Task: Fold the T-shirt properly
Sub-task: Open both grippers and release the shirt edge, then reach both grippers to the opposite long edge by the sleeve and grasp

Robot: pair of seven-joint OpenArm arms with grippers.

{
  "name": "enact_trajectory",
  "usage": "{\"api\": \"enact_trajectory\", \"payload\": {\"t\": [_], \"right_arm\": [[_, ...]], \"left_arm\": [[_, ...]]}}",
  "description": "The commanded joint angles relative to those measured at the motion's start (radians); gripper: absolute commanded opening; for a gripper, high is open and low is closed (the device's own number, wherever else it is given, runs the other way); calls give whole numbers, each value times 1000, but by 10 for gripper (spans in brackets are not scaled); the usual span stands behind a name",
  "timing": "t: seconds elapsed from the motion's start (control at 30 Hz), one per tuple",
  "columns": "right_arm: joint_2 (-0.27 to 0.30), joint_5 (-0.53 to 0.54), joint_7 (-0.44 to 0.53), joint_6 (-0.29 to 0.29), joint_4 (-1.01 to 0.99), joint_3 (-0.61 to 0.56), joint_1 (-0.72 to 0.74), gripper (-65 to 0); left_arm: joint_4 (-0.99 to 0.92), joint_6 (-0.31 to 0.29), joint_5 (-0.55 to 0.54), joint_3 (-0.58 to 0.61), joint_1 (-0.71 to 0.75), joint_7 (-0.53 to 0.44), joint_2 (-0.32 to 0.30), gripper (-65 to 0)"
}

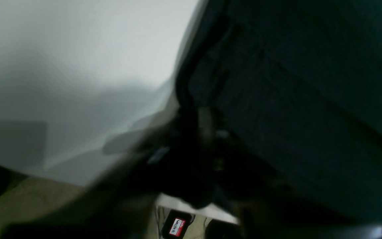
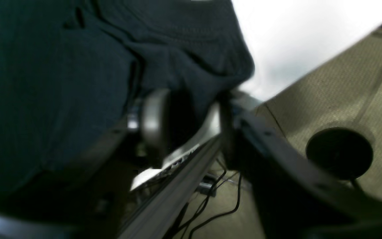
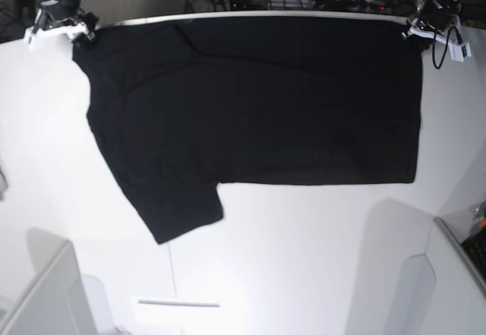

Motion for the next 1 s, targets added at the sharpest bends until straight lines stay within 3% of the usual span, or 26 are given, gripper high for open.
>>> {"api": "enact_trajectory", "payload": {"t": [0.0, 0.17, 0.3, 0.47, 0.57, 0.67, 0.8, 0.87, 0.97], "right_arm": [[6, 17, 19, 6, 31, 8, -7, -372], [6, 17, 19, 6, 74, 10, -7, -372], [6, 17, 21, 6, 76, 31, -1, -372], [19, 9, 21, 6, 74, 97, 49, -366], [72, 9, 13, 6, 71, 94, 109, -366], [115, 8, 11, 5, 65, 39, 178, -366], [184, -55, 11, 3, -13, -147, 301, -369], [197, -115, 13, 2, -67, -236, 376, -371], [194, -228, 19, 2, -140, -337, 494, -371]], "left_arm": [[1, 18, 41, -5, 18, 37, -7, -423], [84, 18, 41, -7, 29, 34, -7, -224], [175, 18, 39, -12, 32, 36, -7, -173], [236, 18, 42, -165, 28, 37, 29, -174], [276, 18, 47, -259, -1, 37, 31, -176], [282, 18, 61, -306, -43, 39, 26, -178], [287, 18, 116, -299, -101, 39, -12, -181], [287, 18, 150, -265, -123, 39, -32, -219], [282, 18, 193, -196, -138, 39, -69, -370]]}}
